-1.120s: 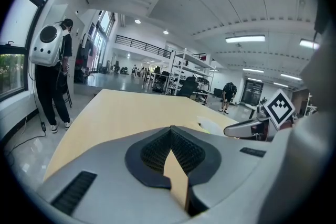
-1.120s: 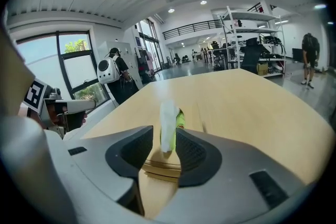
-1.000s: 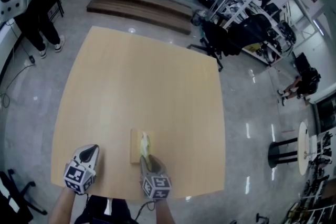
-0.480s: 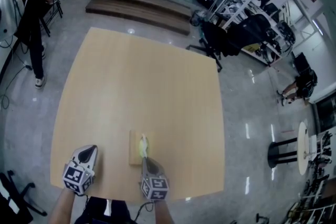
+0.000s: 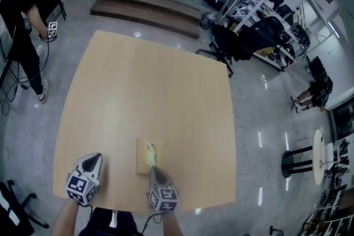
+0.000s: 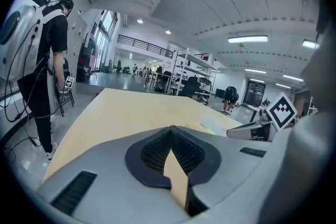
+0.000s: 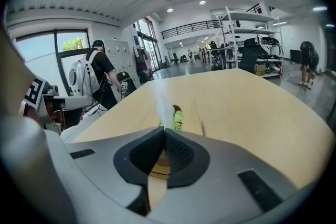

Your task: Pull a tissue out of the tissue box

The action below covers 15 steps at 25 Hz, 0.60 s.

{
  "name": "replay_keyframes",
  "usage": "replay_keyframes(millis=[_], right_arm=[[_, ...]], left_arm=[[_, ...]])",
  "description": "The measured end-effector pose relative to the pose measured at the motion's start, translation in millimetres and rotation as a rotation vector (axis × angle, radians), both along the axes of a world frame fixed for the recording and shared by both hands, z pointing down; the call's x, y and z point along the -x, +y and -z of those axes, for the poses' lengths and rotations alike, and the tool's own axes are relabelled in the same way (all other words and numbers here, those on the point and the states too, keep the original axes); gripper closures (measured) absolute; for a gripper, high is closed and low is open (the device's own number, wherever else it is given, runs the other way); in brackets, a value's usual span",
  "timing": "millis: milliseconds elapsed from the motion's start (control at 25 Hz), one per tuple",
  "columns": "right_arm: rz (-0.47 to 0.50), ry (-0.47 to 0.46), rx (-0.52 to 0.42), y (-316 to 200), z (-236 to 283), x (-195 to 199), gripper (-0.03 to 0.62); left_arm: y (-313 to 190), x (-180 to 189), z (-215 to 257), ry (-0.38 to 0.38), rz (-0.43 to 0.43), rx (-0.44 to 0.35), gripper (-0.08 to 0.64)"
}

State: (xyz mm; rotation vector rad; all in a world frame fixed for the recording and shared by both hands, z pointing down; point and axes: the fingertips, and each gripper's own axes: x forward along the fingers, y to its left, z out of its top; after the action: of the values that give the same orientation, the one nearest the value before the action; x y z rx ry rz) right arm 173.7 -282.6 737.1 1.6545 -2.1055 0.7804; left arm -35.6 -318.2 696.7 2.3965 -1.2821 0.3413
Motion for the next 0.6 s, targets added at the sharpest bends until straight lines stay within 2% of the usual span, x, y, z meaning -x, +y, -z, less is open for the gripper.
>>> replay_keyframes(millis=[600], right_arm=[[-0.001,0.004,-0.058,-10,23,1,0.58]], left_arm=[[-3,3,13,0.006,0.005,-0.028,0.554]])
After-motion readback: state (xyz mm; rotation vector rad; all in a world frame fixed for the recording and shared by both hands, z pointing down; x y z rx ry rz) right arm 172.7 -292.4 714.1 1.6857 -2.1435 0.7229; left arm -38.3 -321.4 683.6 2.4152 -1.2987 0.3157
